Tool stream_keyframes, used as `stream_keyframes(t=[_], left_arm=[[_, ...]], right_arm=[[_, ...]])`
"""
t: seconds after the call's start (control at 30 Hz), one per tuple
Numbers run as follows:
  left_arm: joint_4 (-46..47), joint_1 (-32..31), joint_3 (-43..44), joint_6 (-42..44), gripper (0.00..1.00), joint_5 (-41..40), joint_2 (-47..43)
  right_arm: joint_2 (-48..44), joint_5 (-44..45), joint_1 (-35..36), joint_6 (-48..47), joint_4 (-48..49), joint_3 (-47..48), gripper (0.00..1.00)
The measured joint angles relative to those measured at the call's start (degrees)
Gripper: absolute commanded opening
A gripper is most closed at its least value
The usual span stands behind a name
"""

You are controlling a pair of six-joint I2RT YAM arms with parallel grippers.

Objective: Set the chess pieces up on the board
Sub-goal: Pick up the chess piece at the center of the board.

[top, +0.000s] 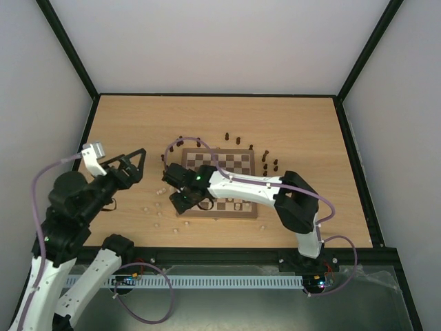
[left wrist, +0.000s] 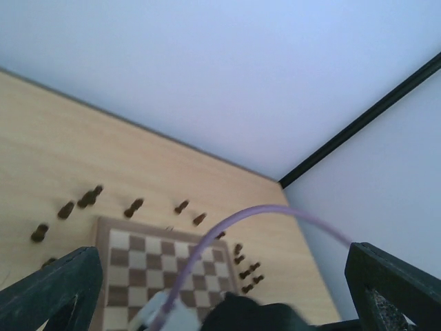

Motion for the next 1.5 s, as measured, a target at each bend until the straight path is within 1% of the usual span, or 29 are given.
stream_keyframes(t=[0.07,0.17,0.33,0.4,0.5,0.73,0.87,0.97,1.1,1.33,1.4,1.5], left_arm=[[-0.02,0.00,2.40,0.00,1.00,0.00,-0.76],[-0.20,0.00,5.29,0.00,0.99,0.04,-1.88],[-0.63,0.00,8.48,0.00,1.00,0.04,-2.69],[-0.92,0.00,8.90,0.00,1.00,0.04,-2.99],[-1.42,0.00,9.03,0.00,1.00,0.07,-3.26],[-1.99,0.00,9.03,0.02,0.99,0.31,-3.26],[-2.16,0.00,9.03,0.02,1.00,0.39,-3.26],[-2.14,0.00,9.01,0.02,0.99,0.50,-3.26],[-2.14,0.00,8.98,0.02,1.00,0.55,-3.26],[-2.12,0.00,8.48,0.02,1.00,0.55,-3.26],[-2.14,0.00,8.31,0.02,0.99,0.55,-3.26],[-2.12,0.00,8.31,0.04,1.00,0.55,-3.26]], right_arm=[[1.75,-0.52,0.35,-0.26,-0.04,1.88,0.57],[4.74,-1.14,0.74,-0.81,0.07,5.44,0.53],[10.40,-1.57,1.73,-1.46,-0.22,12.11,0.53],[12.50,-1.57,2.29,-1.90,-0.46,14.60,0.52],[14.86,-1.62,2.95,-2.36,-0.96,17.51,0.45],[19.02,-1.70,3.30,-3.02,-2.45,23.26,0.42],[20.96,-1.55,3.30,-3.34,-3.28,25.18,0.41],[22.12,-1.42,3.30,-3.56,-3.80,26.16,0.38],[23.34,-1.01,3.32,-3.69,-4.72,27.12,0.38],[23.82,-0.42,3.32,-3.80,-5.09,27.76,0.37],[23.98,-0.31,3.32,-3.82,-5.25,28.48,0.33],[24.13,-0.20,3.30,-4.04,-5.51,29.46,0.33]])
